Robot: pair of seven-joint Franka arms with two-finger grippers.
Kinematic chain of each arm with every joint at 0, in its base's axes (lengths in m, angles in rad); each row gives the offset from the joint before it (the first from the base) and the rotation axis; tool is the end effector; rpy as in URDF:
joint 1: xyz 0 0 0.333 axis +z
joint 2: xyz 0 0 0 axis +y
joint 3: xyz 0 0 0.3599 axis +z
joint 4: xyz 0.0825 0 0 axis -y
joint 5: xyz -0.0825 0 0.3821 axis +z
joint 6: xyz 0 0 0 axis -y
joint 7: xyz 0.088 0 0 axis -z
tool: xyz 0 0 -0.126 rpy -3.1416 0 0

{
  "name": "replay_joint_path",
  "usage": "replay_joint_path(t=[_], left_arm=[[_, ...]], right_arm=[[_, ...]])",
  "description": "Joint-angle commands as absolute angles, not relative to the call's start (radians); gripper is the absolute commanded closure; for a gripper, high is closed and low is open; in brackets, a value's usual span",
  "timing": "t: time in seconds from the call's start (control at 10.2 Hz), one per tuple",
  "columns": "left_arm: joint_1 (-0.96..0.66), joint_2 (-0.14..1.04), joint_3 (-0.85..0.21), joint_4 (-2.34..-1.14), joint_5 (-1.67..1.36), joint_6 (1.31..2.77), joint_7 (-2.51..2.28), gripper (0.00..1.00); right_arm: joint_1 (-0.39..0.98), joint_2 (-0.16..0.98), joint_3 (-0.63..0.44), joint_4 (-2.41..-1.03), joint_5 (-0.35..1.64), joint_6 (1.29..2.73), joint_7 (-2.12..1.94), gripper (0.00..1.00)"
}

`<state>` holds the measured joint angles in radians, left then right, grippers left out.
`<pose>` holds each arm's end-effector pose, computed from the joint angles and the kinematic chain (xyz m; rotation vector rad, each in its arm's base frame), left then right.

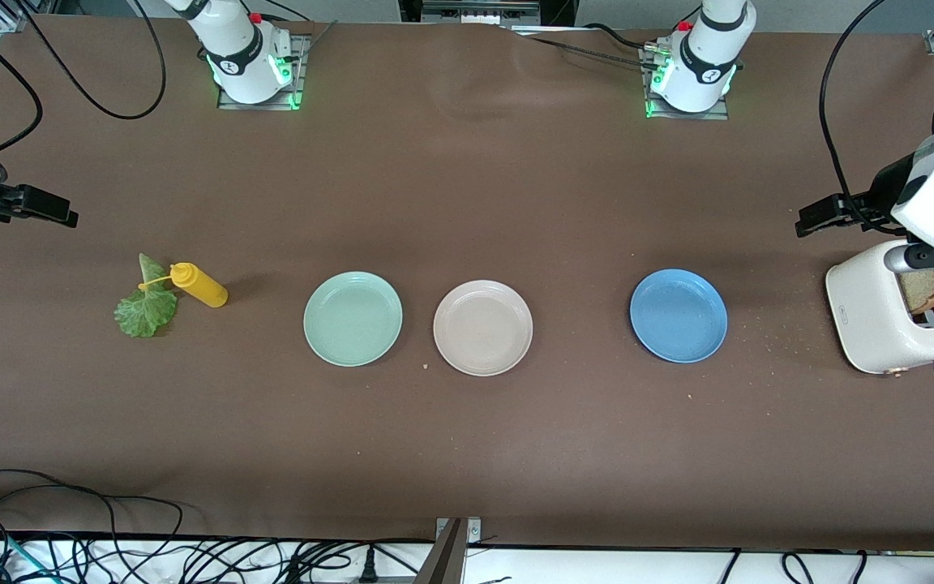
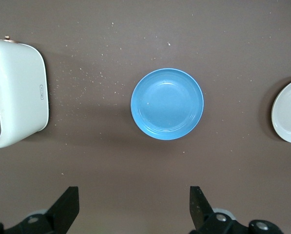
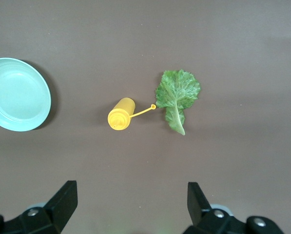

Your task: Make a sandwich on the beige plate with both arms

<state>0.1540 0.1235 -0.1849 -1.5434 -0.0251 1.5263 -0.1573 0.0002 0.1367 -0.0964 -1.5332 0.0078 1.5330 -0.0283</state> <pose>0.5832 -0.0147 0.5896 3.0929 0.1964 -0.2210 0.5867 -0.0517 0.5861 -3.1294 0.1067 0.2138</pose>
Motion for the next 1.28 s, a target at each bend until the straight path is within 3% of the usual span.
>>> replay_joint_path(t=[0.0, 0.79, 1.18], left_arm=[[0.149, 0.137, -0.183, -1.509, -0.008, 1.502, -0.141, 0.0], [0.192, 0.17, -0.17, -1.483, -0.002, 1.5, -0.143, 0.0], [0.334, 0.219, -0.172, -1.483, 0.078, 1.508, 0.089, 0.0]], right_arm=[[-0.008, 0.135, -0.092, -1.531, 0.029, 1.529, -0.029, 0.0], [-0.009, 0.135, -0.092, -1.531, 0.029, 1.528, -0.028, 0.0], [-0.009, 0.135, -0.092, -1.531, 0.029, 1.528, -0.028, 0.0]])
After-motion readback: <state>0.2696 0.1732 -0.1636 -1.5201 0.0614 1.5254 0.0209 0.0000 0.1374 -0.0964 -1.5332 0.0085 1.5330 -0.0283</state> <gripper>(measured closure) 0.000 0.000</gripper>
